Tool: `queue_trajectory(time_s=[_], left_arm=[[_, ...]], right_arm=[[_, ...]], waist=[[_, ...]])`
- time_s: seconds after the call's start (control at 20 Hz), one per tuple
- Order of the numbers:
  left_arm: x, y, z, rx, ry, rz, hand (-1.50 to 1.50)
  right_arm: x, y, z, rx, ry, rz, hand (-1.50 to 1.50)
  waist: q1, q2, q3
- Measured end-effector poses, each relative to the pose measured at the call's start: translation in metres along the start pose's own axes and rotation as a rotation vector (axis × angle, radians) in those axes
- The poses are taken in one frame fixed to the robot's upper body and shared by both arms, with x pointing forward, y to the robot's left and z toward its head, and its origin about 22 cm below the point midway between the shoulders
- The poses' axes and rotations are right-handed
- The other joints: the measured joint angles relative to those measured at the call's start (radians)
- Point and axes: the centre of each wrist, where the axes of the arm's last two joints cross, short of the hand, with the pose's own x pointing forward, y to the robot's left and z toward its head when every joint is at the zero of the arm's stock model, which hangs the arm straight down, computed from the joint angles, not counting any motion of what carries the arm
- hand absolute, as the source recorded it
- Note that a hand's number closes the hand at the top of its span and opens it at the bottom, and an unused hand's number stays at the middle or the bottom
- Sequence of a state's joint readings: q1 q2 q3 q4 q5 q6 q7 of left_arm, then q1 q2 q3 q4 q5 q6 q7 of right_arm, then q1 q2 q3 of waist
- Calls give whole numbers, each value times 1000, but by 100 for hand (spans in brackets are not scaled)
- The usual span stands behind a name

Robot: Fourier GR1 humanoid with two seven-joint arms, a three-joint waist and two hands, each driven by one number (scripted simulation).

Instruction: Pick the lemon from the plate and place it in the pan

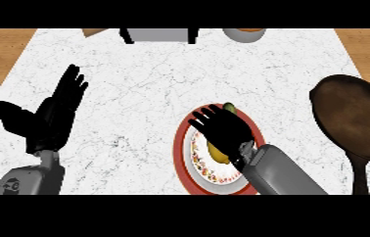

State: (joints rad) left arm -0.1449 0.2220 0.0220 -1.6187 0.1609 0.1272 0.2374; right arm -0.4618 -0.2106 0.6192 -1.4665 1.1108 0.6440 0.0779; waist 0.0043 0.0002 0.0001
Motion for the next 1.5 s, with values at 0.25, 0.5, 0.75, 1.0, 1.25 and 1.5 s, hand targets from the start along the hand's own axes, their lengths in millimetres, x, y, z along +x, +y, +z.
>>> queue_trajectory(time_s=[0.25,0.5,0.75,1.0,1.25,1.5], left_arm=[[-3,7,-2,6,2,-2,0],[-1,13,-7,2,0,7,0],[6,10,-11,4,1,5,0],[3,4,-9,2,5,2,0],[-1,3,-8,4,5,-2,0],[-2,12,-5,31,3,-2,0]], right_arm=[[-1,16,-12,-9,-15,-25,-150],[-3,28,-21,20,-20,-37,150],[5,32,-39,-10,-81,-18,150],[3,36,-46,-54,-118,-18,150],[0,38,-46,-75,-117,-77,150],[-40,45,-39,-124,264,-369,150]], waist=[[-1,0,0],[-2,0,0],[-1,-3,-1],[-1,-7,-2],[-1,-7,-1],[-27,-7,0]])
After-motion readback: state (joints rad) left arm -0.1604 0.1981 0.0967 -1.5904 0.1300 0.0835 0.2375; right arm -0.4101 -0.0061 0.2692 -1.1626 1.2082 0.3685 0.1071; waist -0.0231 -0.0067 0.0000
